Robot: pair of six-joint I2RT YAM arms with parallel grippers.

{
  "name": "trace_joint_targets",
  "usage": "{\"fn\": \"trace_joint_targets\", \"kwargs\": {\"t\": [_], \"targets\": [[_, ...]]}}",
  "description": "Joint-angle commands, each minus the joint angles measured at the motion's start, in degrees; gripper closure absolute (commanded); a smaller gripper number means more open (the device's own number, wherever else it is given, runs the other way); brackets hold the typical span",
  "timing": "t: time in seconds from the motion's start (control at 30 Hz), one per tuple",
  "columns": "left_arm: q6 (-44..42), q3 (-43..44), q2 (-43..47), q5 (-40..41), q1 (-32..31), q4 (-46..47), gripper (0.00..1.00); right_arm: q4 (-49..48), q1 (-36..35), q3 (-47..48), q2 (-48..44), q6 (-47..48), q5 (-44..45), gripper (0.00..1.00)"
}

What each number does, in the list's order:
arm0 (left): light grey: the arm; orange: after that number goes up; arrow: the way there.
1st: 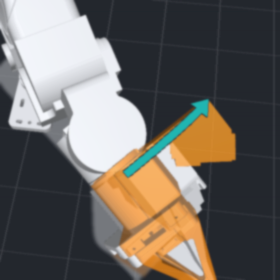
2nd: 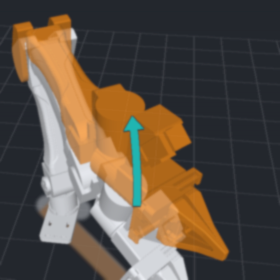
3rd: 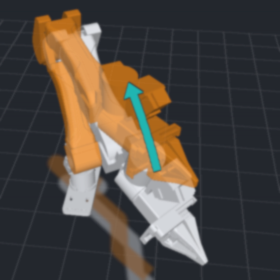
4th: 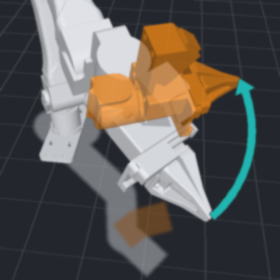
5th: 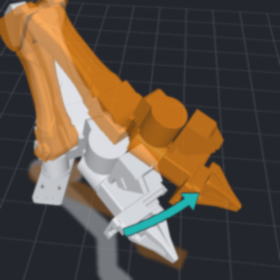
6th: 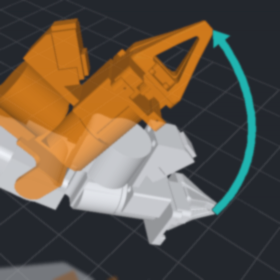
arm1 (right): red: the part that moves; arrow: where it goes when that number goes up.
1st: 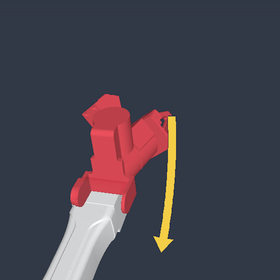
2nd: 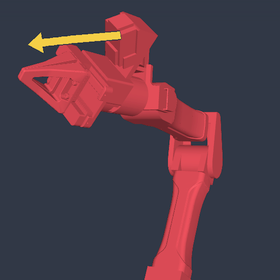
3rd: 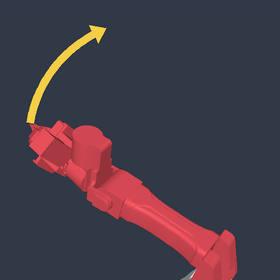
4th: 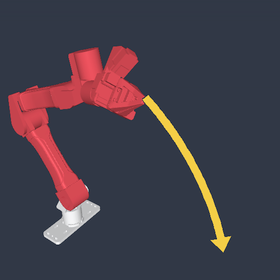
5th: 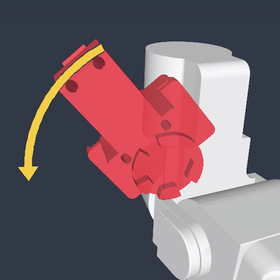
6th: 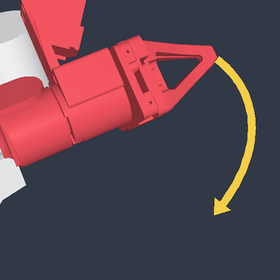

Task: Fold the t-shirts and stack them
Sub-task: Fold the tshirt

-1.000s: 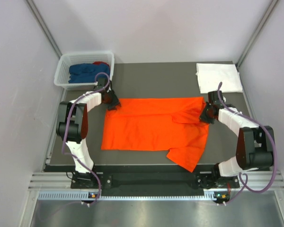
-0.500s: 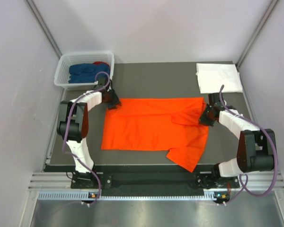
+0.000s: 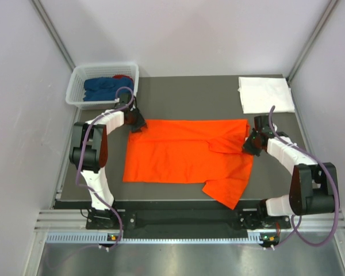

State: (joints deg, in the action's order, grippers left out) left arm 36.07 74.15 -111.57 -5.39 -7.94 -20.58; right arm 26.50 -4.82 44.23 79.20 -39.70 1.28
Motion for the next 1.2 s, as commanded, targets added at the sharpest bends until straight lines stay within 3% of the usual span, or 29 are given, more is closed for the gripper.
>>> {"fn": "trace_joint_targets", "kwargs": {"t": [0.0, 0.3, 0.53, 0.63, 0.7, 0.8, 0.97, 1.17], "targets": [[-0.39, -0.41, -3.57, 4.25, 0.39, -0.34, 0.55, 0.04, -0.54, -0.63, -2.12, -0.64, 2.23, 1.0], [-0.13, -0.41, -3.48, 4.86, 0.39, -0.95, 0.55, -1.19, -0.54, -2.92, -1.95, -0.38, 2.24, 1.0], [0.14, -0.06, -2.95, 3.81, 0.39, -1.04, 0.55, -0.31, -0.45, 1.38, -1.41, 3.57, 2.41, 0.74], [0.22, -0.15, -2.6, 3.46, 0.3, -0.96, 0.55, -0.83, -0.37, 5.77, -1.94, 8.65, 2.59, 0.69], [0.22, -0.15, -2.69, 3.37, 0.3, -1.13, 0.55, -2.59, -0.19, 9.01, -1.24, 11.39, 2.59, 0.74], [0.31, -0.15, -2.78, 2.93, 0.21, -1.13, 0.55, -4.61, 0.16, 13.59, 2.96, 15.96, 1.45, 1.0], [0.31, -0.15, -3.3, 3.28, 0.12, -0.95, 0.55, -6.2, 0.69, 19.65, 11.14, 16.85, -1.1, 0.99], [0.22, -0.32, -4.18, 4.59, 0.12, -1.39, 0.55, -7.69, 1.48, 19.59, 19.41, 15.97, -1.46, 0.94]]}}
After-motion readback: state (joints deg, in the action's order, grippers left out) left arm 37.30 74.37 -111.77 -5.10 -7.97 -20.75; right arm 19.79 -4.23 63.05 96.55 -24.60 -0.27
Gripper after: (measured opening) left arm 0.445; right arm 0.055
